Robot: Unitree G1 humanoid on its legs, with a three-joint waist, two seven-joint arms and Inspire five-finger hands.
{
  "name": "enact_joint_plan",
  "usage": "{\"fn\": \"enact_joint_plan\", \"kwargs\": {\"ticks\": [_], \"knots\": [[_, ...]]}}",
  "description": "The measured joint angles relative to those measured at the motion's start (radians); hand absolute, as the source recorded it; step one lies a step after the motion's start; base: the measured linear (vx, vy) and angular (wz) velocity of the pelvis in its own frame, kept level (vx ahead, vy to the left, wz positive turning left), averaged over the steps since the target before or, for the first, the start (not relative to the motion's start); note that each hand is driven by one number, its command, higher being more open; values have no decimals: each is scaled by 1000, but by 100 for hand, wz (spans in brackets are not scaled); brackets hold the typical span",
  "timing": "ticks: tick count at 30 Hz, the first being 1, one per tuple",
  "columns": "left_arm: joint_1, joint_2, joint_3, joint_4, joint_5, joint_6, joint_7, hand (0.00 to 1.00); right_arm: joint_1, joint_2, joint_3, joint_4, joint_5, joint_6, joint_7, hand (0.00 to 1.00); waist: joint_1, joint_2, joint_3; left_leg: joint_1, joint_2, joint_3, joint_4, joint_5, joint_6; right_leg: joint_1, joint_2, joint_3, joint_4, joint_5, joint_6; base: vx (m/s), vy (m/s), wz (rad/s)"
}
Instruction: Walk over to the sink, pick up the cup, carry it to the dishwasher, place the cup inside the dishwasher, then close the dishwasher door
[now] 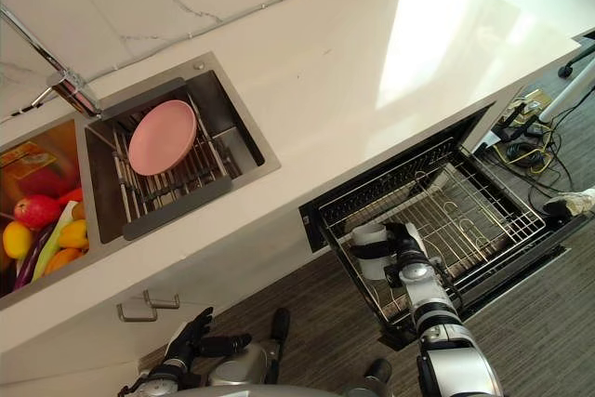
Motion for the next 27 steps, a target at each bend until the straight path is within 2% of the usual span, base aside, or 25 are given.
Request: {"fn": "enact_joint_plan", "kwargs": {"ticks": [1, 2, 4, 8, 16, 20, 22, 24, 27], "knots": [[-6, 1, -1, 0, -7, 0, 0, 100, -10, -9, 0, 17, -7, -10, 7, 0, 0, 6, 13, -5, 0, -6, -2, 3, 1, -10, -4, 0, 16, -7, -2, -69, 17, 8], [-10, 1, -2, 0, -12, 0, 0, 100, -16, -15, 0, 26, -10, -15, 11, 100, 0, 10, 18, -11, 0, -9, -4, 5, 1, -16, -4, -1, 20, -8, -2, -80, 10, 10], [-24, 10, -24, 2, -41, -1, -1, 100, -31, -33, -1, 55, -14, -40, 36, 100, 0, 24, 46, -28, 1, -17, -4, 14, 0, -29, -5, -9, 30, -14, -9, -76, 9, 12], [-40, 23, -38, 0, -40, 1, -1, 100, -45, -47, 2, 57, -15, -62, 48, 100, 1, 27, 59, -38, 4, -20, -4, 20, 0, -41, -4, -10, 40, -18, -10, -48, -4, 2], [-76, 33, -38, 24, -39, 35, 25, 100, -63, -40, 21, 47, -14, -103, -24, 100, 1, 25, 74, -43, 7, -16, 0, 20, -1, -50, -3, -1, 42, -22, -11, -4, -7, -1], [-76, 33, -32, 24, -39, 46, 42, 100, -13, 3, 15, -52, -4, -106, -125, 100, 1, 22, 76, -31, 12, 3, 1, 15, -6, -49, 1, 21, 41, -20, -8, -9, -23, -12], [-76, 32, -18, 29, -38, 62, 50, 100, 34, 39, -4, -149, -1, -128, -186, 100, 1, 21, 76, -5, 19, 29, 0, 5, -9, -44, 5, 60, 40, -20, -8, -13, -16, -34], [-76, 28, -3, 38, -38, 75, 57, 100, 77, 62, -16, -237, 9, -149, -208, 100, -7, 18, 74, 15, 24, 44, 0, -1, -9, -37, 8, 81, 39, -21, -8, -26, -31, -35], [-75, 22, 44, 70, -41, 89, 60, 100, 155, 124, -68, -377, 71, -195, -218, 100, -24, 0, 58, 37, 37, 75, -4, -10, -15, -34, 19, 111, 35, -21, -8, -32, -40, -32]]}}
